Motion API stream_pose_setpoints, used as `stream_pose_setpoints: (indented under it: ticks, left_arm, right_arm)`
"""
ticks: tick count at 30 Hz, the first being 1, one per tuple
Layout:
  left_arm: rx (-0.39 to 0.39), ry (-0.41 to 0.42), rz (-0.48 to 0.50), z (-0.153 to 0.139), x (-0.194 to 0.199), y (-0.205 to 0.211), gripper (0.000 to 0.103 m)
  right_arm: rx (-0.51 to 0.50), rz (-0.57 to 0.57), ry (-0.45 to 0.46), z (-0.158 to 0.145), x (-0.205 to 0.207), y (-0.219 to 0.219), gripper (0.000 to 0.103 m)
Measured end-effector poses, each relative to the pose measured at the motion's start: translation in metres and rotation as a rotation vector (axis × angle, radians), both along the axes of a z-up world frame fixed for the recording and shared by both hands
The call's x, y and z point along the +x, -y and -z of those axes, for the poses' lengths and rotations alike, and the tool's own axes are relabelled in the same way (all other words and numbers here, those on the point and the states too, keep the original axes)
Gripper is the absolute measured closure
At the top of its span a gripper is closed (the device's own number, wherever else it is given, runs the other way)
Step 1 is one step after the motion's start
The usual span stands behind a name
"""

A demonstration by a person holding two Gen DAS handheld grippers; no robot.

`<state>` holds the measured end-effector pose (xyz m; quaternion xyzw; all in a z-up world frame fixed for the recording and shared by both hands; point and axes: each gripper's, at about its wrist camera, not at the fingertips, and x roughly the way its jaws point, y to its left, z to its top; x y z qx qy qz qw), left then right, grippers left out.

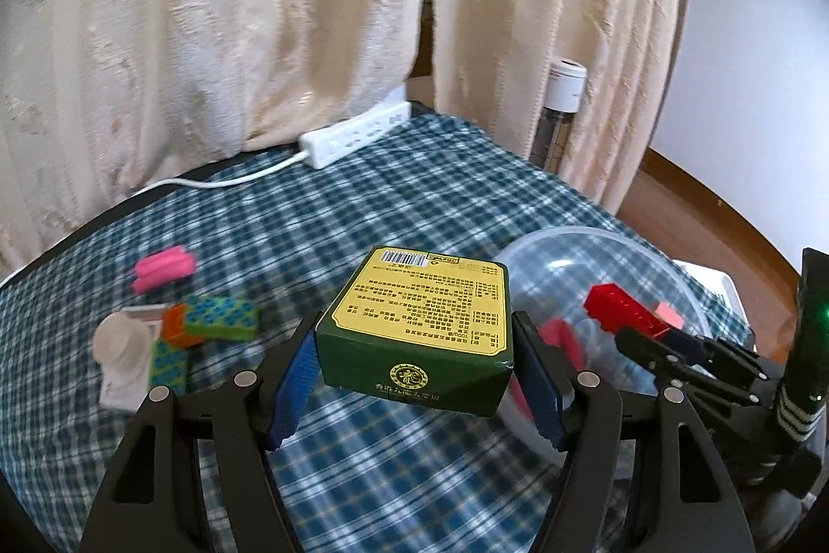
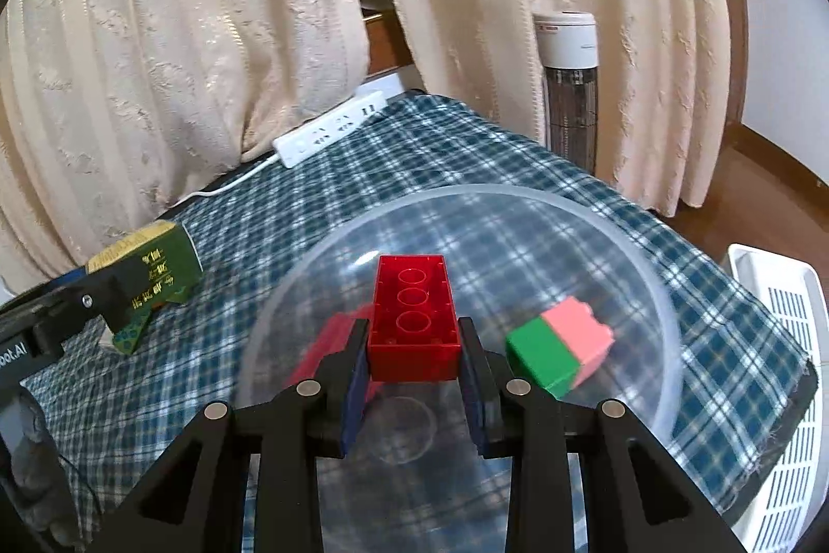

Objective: Organize objects
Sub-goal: 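Carry the tin and red brick over the clear bowl with both grippers, then open both grippers to release the tin and red brick into the bowl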

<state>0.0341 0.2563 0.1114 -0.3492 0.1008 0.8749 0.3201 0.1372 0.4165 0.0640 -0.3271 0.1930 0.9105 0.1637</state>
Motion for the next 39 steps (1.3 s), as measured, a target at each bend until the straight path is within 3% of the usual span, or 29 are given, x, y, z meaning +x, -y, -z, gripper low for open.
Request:
stream_pose_setpoints:
  ticks: [12,25,32,39]
  left_arm:
    - [-0.017,0.057,0.118,0.013,0.000,-0.058,0.032]
    - [0.040,0.178,0.206,0.024,-0.007,-0.083,0.030]
    - [0.057,0.204,0.159,0.025,-0.013,-0.073,0.028]
    - [0.038,0.177,0.117,0.025,-0.013,-0.060,0.028]
  right_arm:
    - [-0.023,-0.009,0.013,0.007,0.005,-0.015,0.069]
    - [-0.061,0.003,-0.004,0.008,0.008,-0.025,0.067]
    - [-0.066,0.008,-0.010,0.007,0.009,-0.026,0.066]
    - [-0.067,0.002,-0.017,0.005,0.010,-0.023,0.065]
